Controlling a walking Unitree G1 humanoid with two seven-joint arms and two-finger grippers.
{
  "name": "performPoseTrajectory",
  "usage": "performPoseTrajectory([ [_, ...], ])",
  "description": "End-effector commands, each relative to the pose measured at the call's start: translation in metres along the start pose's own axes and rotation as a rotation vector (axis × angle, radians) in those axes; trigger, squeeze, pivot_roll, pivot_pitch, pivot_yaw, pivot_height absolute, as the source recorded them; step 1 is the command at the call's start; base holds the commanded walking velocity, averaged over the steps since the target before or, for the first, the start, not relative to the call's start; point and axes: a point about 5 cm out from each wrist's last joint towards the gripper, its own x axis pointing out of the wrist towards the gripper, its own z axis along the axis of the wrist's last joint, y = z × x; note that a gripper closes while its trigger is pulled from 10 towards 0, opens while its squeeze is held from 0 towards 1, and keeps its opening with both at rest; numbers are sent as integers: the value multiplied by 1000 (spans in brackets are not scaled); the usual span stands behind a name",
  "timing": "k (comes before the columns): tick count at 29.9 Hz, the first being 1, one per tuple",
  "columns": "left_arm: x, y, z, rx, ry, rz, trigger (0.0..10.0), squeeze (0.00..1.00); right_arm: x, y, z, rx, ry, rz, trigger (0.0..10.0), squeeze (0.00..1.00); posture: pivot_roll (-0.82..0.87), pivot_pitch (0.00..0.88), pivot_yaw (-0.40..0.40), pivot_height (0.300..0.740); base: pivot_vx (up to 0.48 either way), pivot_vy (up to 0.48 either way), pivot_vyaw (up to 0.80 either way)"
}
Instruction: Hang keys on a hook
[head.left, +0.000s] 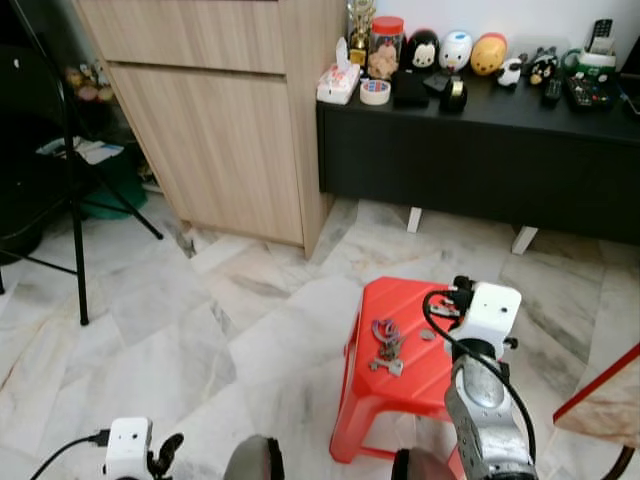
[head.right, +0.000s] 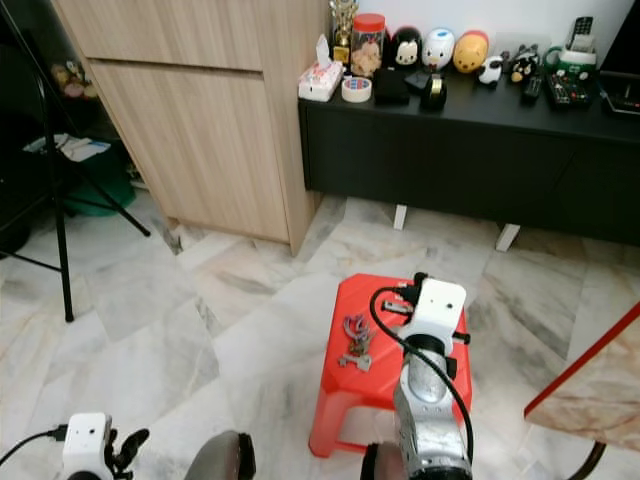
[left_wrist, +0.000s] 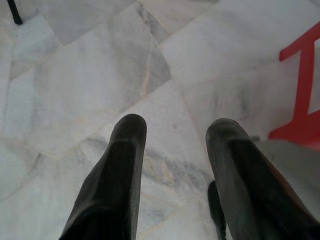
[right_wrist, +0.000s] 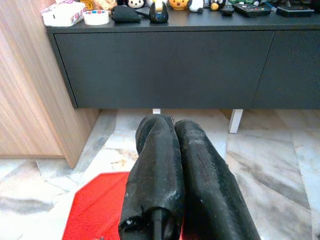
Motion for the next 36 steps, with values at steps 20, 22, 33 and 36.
performPoseTrajectory([
  [20, -2, 0, -5, -31, 9, 2, 10000, 0, 0, 6, 0, 0, 25, 32, 10000, 0, 82, 86, 11, 711, 0, 0, 0],
  [22, -2, 0, -4, -26, 11, 3, 10000, 0, 1, 6, 0, 1, 23, 35, 10000, 0, 82, 82, 11, 711, 0, 0, 0],
  [33, -1, -1, -3, -25, 15, -7, 10000, 0, 1, 5, -3, -8, 43, 37, 10000, 0, 81, 79, 12, 739, 0, 0, 0],
  [36, -1, -1, -3, -29, 14, -7, 10000, 0, 1, 7, -3, -13, 48, 55, 10000, 0, 81, 77, 11, 740, 0, 0, 0],
])
